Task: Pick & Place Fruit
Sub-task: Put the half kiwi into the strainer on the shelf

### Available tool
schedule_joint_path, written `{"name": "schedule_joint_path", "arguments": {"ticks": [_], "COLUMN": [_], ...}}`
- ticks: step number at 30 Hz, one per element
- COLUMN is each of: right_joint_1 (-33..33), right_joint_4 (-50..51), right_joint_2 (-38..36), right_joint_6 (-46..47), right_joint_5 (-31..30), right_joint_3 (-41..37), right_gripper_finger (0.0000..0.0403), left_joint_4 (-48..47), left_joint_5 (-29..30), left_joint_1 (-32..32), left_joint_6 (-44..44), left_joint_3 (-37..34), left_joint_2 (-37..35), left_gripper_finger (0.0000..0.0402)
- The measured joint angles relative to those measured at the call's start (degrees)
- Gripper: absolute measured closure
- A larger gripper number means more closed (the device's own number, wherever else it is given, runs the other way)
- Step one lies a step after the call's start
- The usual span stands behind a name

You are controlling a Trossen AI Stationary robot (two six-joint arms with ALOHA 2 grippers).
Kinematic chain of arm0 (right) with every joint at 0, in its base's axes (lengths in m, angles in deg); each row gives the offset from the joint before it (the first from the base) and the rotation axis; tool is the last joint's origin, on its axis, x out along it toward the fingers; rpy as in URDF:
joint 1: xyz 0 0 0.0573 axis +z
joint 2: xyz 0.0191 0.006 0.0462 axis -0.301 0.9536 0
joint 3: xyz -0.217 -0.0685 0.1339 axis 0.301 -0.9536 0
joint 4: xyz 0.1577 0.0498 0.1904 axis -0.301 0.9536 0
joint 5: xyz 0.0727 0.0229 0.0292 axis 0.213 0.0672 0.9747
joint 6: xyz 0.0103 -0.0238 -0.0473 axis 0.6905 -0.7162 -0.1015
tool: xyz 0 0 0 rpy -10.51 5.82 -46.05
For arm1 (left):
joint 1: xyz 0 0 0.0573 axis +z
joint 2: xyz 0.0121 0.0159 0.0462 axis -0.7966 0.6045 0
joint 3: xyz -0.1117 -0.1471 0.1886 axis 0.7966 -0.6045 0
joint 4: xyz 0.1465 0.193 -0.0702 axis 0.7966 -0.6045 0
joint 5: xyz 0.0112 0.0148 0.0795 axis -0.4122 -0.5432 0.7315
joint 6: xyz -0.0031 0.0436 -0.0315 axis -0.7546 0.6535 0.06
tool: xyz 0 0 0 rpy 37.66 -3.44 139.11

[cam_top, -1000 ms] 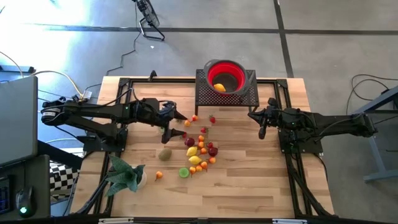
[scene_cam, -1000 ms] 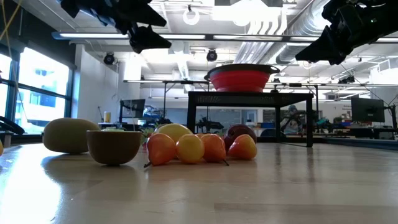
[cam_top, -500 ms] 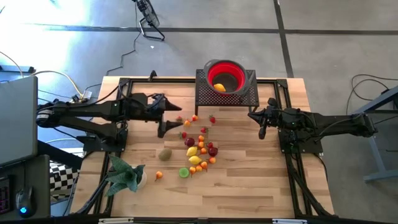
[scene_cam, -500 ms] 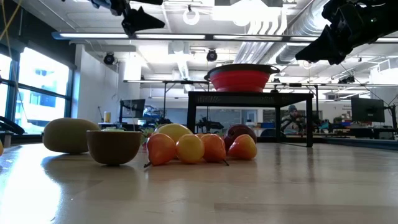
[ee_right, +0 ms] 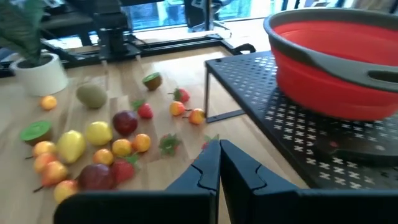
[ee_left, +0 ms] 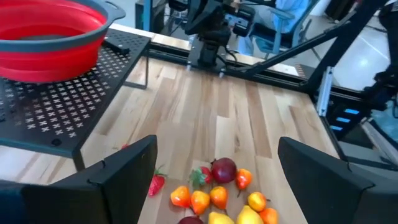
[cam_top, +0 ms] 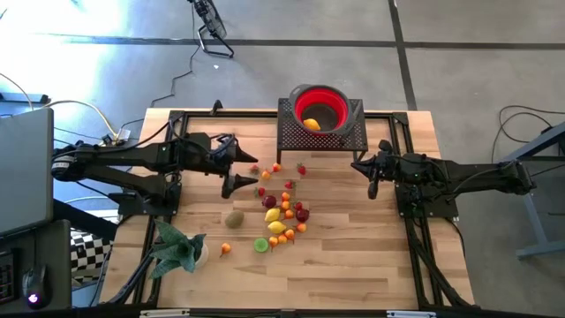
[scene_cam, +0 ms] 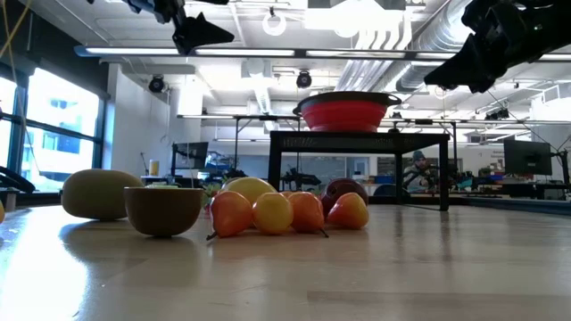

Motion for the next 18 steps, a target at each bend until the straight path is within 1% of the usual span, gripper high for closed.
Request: {"name": "schedule_joint_path", "arguments": {"ticks": [3, 9, 13, 18], "right_joint_1": [0.0, 0.0, 0.0, 0.0], "right_joint_4": [0.0, 0.02, 0.02, 0.02], "right_joint_2": [0.0, 0.0, 0.0, 0.0], "right_joint_6": [-0.06, -0.08, 0.7, 1.44], "right_joint_5": [1.19, 1.23, 1.22, 1.23], "right_joint_3": [0.0, 0.0, 0.0, 0.0], "right_gripper_finger": [0.04, 0.04, 0.04, 0.04], "left_joint_4": [0.03, 0.04, 0.02, -2.1], "left_joint_5": [-1.41, -1.4, 0.32, 5.64], "left_joint_1": [0.0, 0.0, 0.0, 0.0], "left_joint_6": [-0.79, -5.89, -10.39, -10.26], "left_joint_3": [0.0, 0.0, 0.0, -0.02], "left_joint_2": [0.0, 0.0, 0.0, 0.0], "left_gripper_finger": [0.0073, 0.0073, 0.0073, 0.0073]}}
